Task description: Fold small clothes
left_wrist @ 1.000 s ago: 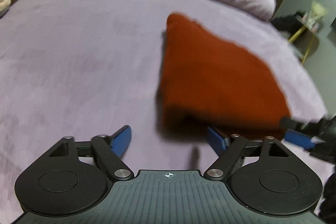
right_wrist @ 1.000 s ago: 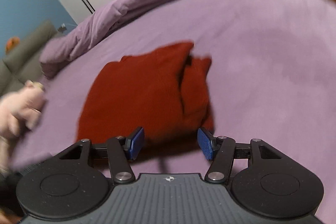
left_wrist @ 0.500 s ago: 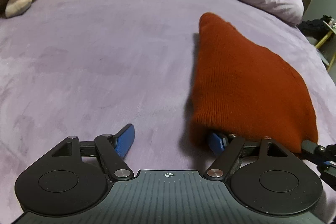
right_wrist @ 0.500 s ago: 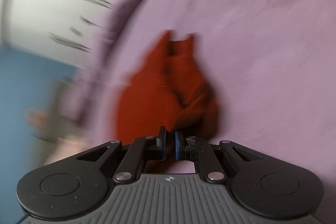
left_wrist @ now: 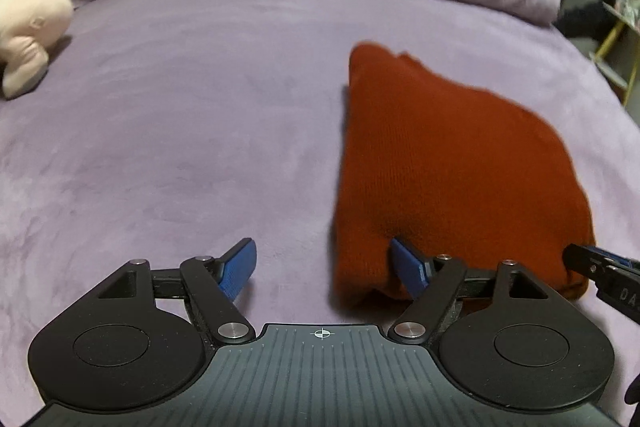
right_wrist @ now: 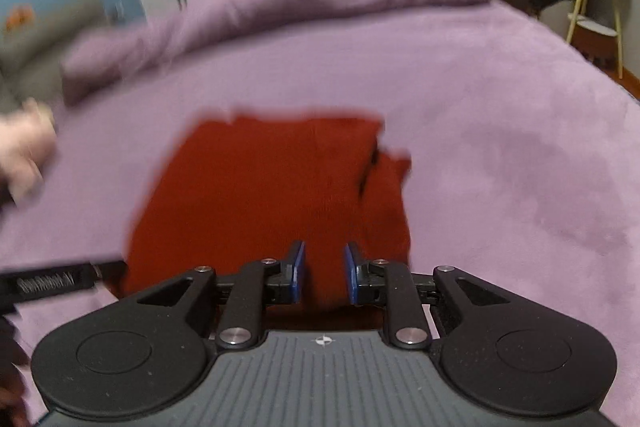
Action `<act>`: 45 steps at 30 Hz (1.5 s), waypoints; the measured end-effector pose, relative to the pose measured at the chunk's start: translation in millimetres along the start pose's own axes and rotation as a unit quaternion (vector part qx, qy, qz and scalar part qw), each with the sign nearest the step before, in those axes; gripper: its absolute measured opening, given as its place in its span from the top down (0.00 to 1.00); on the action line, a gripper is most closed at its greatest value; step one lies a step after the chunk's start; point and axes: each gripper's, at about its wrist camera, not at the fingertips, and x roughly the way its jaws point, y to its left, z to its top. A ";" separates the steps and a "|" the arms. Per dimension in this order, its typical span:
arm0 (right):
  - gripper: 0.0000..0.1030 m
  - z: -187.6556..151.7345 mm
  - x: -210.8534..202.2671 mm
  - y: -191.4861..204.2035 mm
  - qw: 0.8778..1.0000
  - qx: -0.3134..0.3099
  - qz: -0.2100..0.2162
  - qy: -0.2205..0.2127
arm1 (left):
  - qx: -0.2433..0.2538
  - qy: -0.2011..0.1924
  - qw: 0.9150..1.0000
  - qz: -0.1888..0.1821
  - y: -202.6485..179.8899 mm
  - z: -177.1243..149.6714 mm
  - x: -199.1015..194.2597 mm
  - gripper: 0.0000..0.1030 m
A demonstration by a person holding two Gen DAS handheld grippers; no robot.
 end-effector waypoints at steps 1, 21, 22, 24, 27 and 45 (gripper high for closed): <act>0.82 -4.0 4.7 -0.2 1.000 -0.007 -0.007 0.002 | 0.002 -0.001 1.000 -0.001 0.0 -0.2 1.4 0.21; 0.78 5.3 -19.7 -7.6 0.999 0.003 0.047 -0.014 | -0.032 -0.012 0.999 -0.038 14.6 28.4 -18.8 0.21; 0.77 7.4 -18.7 -4.8 0.999 -0.004 0.042 -0.017 | -0.025 -0.012 0.999 -0.036 10.7 29.9 -17.1 0.20; 0.74 10.8 -13.2 1.9 0.999 -0.024 0.024 -0.015 | -0.004 -0.005 0.999 -0.033 1.3 30.5 -6.0 0.17; 0.73 9.6 11.9 7.0 0.998 -0.056 -0.007 0.027 | 0.021 0.026 0.999 -0.022 -8.3 27.2 11.8 0.16; 0.04 -10.0 -69.6 25.6 0.997 -0.056 -0.009 0.052 | 0.012 0.020 1.000 -0.003 -12.4 5.1 -66.6 0.03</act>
